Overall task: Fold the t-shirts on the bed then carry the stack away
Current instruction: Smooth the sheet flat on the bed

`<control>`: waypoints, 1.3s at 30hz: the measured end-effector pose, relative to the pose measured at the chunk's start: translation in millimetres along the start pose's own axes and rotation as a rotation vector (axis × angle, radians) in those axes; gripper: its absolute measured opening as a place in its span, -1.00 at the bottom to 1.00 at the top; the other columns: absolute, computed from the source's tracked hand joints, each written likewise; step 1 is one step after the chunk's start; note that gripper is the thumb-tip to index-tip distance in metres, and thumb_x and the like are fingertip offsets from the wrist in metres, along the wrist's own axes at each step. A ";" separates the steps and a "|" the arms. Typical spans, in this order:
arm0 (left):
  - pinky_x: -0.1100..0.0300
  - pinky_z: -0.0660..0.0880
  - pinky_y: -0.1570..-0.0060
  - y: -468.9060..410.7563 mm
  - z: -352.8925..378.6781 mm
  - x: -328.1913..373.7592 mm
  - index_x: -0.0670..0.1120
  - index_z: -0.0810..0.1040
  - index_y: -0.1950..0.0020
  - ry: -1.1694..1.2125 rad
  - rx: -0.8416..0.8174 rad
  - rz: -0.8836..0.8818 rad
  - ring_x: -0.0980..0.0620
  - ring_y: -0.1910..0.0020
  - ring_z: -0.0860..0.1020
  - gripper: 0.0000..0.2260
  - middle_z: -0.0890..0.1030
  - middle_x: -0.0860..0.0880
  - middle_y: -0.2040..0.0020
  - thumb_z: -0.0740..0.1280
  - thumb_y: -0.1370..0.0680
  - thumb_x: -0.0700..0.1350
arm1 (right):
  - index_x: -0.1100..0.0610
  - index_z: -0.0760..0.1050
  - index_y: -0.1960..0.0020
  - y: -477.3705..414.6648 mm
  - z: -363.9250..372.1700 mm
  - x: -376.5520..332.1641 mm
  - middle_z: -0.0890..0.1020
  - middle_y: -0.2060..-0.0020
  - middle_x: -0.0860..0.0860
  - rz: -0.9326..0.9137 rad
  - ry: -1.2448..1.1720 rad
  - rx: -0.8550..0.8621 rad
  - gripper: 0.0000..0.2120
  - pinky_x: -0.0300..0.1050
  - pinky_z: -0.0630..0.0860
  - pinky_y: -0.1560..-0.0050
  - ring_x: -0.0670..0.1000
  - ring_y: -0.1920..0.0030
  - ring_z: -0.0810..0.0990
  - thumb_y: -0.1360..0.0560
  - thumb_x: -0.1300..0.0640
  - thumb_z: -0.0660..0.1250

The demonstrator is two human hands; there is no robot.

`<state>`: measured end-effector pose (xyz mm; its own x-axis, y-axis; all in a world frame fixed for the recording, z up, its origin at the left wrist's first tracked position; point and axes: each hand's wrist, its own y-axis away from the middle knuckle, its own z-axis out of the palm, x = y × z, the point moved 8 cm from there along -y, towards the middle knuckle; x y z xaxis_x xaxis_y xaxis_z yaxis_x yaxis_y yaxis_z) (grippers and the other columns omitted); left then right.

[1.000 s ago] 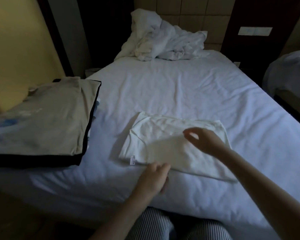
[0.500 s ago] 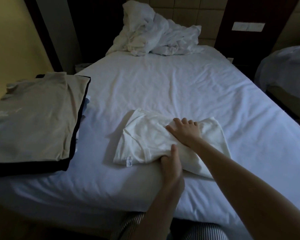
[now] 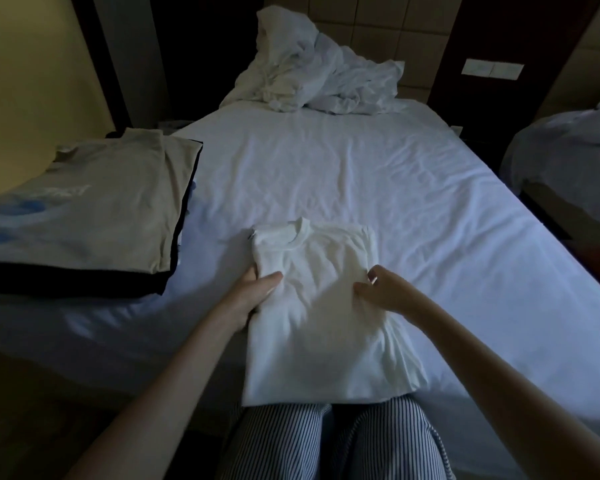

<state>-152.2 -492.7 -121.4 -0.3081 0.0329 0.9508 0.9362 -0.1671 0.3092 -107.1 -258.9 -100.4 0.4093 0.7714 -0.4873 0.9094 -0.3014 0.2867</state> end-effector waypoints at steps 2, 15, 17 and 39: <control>0.24 0.53 0.30 6.6 -0.5 0.6 -0.07 0.38 -0.36 0.027 -0.014 0.015 0.09 0.15 0.59 -0.63 0.59 0.00 0.01 0.32 -0.56 -0.14 | 0.14 0.26 -0.33 9.6 0.5 -2.0 0.50 -0.20 0.15 -0.018 -0.305 0.041 -0.51 -0.05 0.46 -0.04 0.10 -0.06 0.52 -0.52 -0.08 0.28; 0.29 0.33 -0.19 41.9 2.1 33.1 0.07 0.18 -0.51 -0.145 -0.081 0.200 0.11 -0.26 0.39 -0.60 0.37 0.11 -0.35 0.03 -0.67 -0.14 | 0.03 0.41 -0.28 51.4 7.8 -33.8 0.59 0.08 0.04 -0.172 -1.072 0.065 -0.61 -0.04 0.56 0.10 0.04 0.14 0.58 -0.53 0.35 0.20; 0.35 0.32 -0.17 47.6 -3.9 45.5 0.06 0.19 -0.51 -0.167 -0.090 0.252 0.16 -0.26 0.36 -0.60 0.33 0.11 -0.41 0.03 -0.67 -0.15 | -0.01 0.43 -0.24 62.3 0.6 -51.2 0.60 0.06 0.01 -0.245 -1.084 0.085 -0.61 -0.12 0.58 0.14 0.00 0.13 0.59 -0.53 0.36 0.19; 0.04 0.30 -0.33 4.5 -325.0 226.7 -0.01 -0.07 -0.56 -0.773 0.383 0.188 -0.16 -0.40 0.30 -0.42 0.22 -0.12 -0.50 0.14 -0.64 0.05 | 0.10 0.01 -0.53 -2.8 34.5 -359.7 0.30 -0.39 0.11 -0.385 -0.622 -0.181 -0.32 0.01 0.35 -0.27 0.16 -0.32 0.36 -0.50 0.24 0.25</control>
<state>-272.8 -806.2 88.8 -0.0726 0.7186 0.6917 0.9950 0.1001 0.0005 -254.3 -554.9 45.6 0.0798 0.3289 -0.9410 0.9922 0.0641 0.1065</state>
